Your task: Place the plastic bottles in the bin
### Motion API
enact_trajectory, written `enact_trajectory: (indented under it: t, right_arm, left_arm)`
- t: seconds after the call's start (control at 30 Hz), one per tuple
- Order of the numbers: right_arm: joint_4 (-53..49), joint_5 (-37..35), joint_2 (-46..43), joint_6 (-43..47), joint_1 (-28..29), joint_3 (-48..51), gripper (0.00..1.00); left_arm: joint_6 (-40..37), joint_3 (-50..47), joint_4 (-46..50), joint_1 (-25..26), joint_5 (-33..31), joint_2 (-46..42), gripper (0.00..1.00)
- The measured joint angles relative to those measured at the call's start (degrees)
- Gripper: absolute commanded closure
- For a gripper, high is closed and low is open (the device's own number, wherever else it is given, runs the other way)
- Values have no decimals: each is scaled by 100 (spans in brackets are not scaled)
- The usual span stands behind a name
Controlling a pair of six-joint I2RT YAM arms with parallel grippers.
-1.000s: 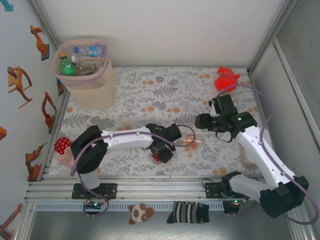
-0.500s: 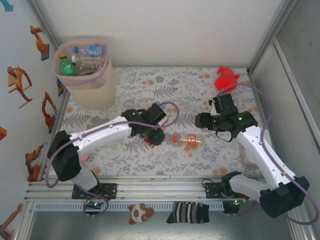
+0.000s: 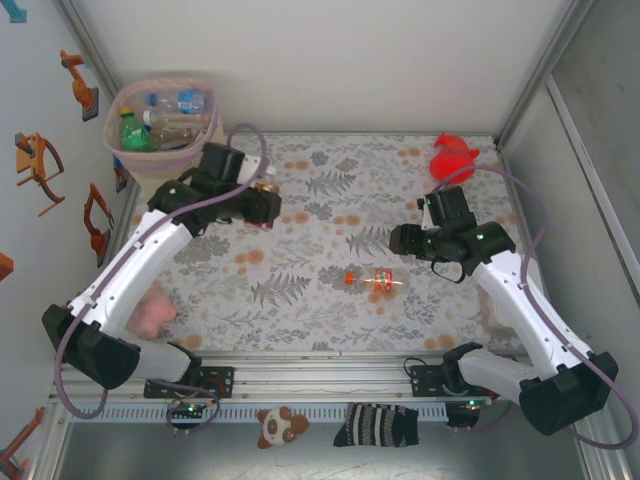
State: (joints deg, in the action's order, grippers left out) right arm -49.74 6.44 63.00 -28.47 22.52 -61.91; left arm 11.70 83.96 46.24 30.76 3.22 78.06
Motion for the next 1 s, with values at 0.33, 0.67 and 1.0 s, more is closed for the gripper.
enact_trajectory:
  t: [0.33, 0.67, 1.0]
  right_arm:
    - [118, 20, 72, 0, 0, -11, 34]
    - [118, 20, 83, 0, 0, -11, 34]
    - [234, 20, 83, -2, 0, -11, 34]
  left_arm:
    - [0, 1287, 11, -1303, 332, 26, 46]
    - [4, 2734, -15, -2505, 398, 551, 47]
    - [164, 3512, -11, -3150, 361, 1633, 47]
